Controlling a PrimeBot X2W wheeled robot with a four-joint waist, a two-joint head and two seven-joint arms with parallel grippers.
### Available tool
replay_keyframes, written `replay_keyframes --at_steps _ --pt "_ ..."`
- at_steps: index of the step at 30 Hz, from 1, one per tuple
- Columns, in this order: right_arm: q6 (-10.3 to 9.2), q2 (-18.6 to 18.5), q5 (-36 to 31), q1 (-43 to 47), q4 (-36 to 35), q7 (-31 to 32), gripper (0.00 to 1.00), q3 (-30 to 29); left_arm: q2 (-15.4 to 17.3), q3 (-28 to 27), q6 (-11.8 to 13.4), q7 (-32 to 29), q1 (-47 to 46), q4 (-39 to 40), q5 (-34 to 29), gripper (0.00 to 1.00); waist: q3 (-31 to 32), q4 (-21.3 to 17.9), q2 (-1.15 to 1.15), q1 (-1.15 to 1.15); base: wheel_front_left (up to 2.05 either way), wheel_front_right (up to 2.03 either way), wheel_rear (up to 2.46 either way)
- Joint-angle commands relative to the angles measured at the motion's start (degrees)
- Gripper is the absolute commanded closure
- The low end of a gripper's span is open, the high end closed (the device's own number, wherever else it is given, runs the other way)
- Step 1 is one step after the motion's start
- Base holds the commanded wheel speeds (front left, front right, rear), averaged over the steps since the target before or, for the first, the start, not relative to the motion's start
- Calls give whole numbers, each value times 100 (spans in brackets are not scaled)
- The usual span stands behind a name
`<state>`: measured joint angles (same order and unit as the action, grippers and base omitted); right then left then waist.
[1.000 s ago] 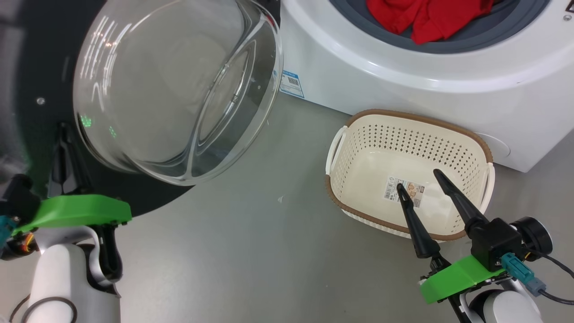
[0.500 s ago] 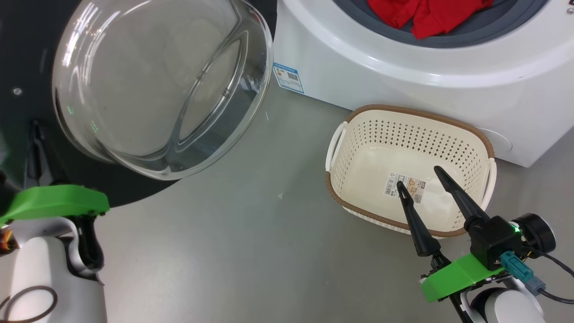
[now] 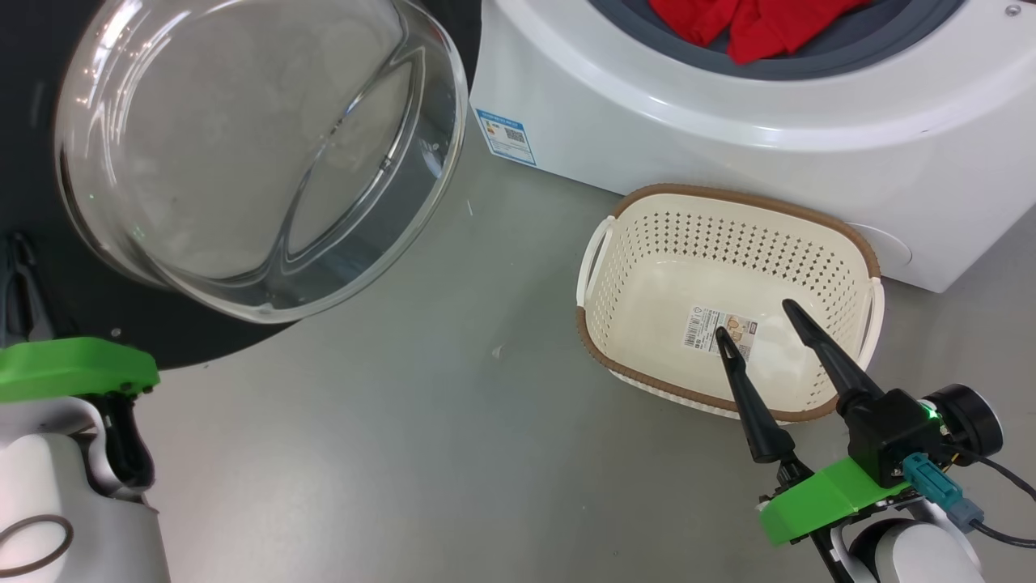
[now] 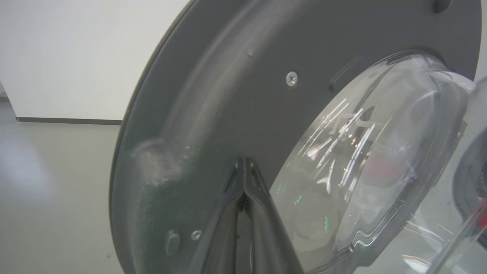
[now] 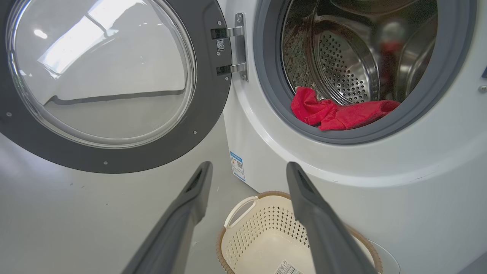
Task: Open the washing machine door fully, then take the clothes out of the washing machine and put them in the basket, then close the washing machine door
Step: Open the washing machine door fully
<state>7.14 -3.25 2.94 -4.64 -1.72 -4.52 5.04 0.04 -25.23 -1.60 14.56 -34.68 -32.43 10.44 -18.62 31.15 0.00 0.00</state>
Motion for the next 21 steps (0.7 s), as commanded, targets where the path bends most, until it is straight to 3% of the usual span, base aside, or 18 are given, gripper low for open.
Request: replay_keyframes --at_steps 1,12,13,14,15,16,21 --pt "35 29 -18 -60 -167 -17 0 176 284 -220 -18 44 -132 98 -74 100 2 -14 0 0 0 0 0" --pt "35 34 120 -59 37 -188 0 152 284 -167 -196 44 97 552 42 100 203 -98 0 0 0 0 0" --pt "35 34 151 -58 63 -214 0 151 284 -125 -207 44 147 638 82 67 230 -103 0 0 0 0 0" --pt "35 35 185 -59 88 -242 0 150 284 -75 -210 44 203 722 115 44 256 -109 0 0 0 0 0" --pt "35 35 218 -63 112 -268 0 149 284 -23 -215 44 259 802 156 12 280 -118 0 0 0 0 0" --pt "35 35 244 -68 135 -295 0 145 284 28 -227 44 308 881 191 0 304 -127 0 0 0 0 0" --pt "35 36 372 -78 262 -448 0 82 284 393 -234 44 539 1395 378 0 440 -192 0 0 0 0 0"
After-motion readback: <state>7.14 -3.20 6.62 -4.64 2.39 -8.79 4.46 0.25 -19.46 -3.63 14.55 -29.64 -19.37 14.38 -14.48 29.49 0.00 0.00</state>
